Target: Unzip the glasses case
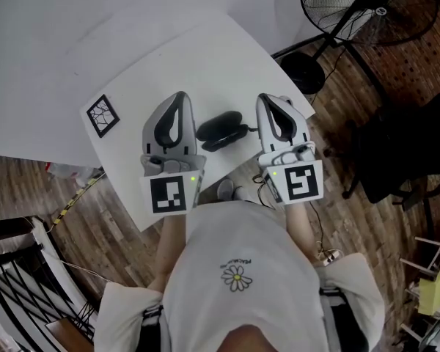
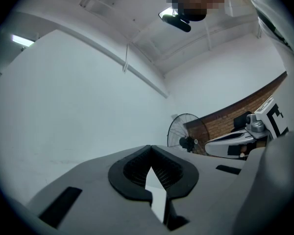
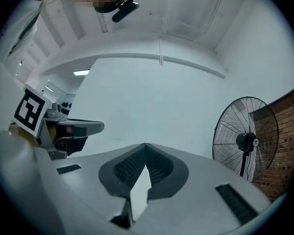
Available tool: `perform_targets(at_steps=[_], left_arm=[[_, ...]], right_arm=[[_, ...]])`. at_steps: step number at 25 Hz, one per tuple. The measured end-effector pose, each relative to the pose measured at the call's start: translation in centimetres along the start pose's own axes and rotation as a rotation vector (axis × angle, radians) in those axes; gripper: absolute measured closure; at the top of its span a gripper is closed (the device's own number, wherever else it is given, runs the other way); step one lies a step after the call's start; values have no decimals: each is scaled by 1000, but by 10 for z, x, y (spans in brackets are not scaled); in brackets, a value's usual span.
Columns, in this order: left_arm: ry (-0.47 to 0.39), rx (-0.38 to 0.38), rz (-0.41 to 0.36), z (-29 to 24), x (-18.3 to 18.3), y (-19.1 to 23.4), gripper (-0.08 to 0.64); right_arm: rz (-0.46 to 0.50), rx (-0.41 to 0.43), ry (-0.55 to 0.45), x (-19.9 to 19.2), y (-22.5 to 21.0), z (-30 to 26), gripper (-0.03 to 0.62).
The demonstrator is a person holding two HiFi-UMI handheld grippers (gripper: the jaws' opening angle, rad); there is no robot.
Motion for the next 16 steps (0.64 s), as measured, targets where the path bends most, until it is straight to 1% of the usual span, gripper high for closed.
perform_targets(at_steps=[8, 16], left_arm=[[-12, 13, -7, 5, 5, 1, 544], [-21, 23, -11, 10, 9, 3, 545]], right_arm=[[9, 0, 0, 1, 3, 1, 584], [-7, -3, 4, -2, 2, 5, 584]])
Point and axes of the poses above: the fingertips, and each gripper's own axes: z backward along the fingers, y to its left, x out of its top, the point moved 5 cm from there along z, backward along the fingers, and after that the axes turned 4 degrees about y, right-handed, at the moved point
